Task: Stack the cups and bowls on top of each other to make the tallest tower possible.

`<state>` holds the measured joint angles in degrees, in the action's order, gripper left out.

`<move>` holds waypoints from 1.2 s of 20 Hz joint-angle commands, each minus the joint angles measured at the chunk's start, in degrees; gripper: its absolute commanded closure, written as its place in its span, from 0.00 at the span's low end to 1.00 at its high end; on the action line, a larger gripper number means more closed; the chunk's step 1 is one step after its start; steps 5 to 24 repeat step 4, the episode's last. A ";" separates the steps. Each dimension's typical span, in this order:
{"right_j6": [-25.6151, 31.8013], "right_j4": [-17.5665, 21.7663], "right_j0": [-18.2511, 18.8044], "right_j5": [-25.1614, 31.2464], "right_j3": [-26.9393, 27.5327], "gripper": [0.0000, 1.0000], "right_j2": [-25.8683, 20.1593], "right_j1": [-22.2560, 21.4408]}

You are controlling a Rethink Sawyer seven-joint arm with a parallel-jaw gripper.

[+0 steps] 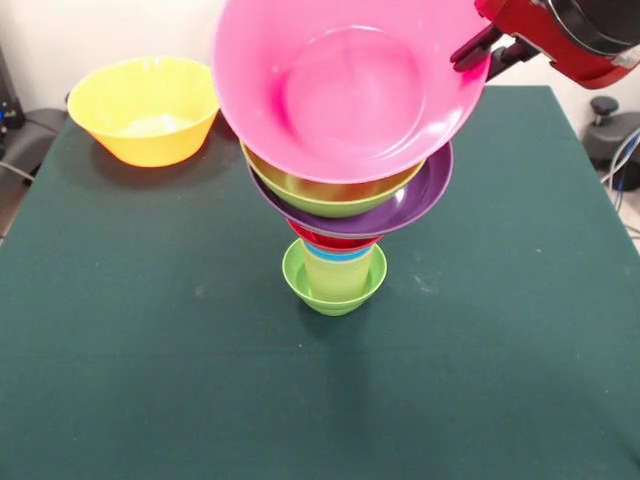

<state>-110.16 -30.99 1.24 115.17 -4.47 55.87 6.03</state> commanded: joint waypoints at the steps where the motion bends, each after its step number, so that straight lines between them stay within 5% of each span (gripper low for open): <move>1: 13.52 0.72 0.81 -0.94 0.01 1.00 -1.77 -1.41; 24: 13.40 1.53 0.18 -1.15 -1.22 1.00 -2.89 -2.04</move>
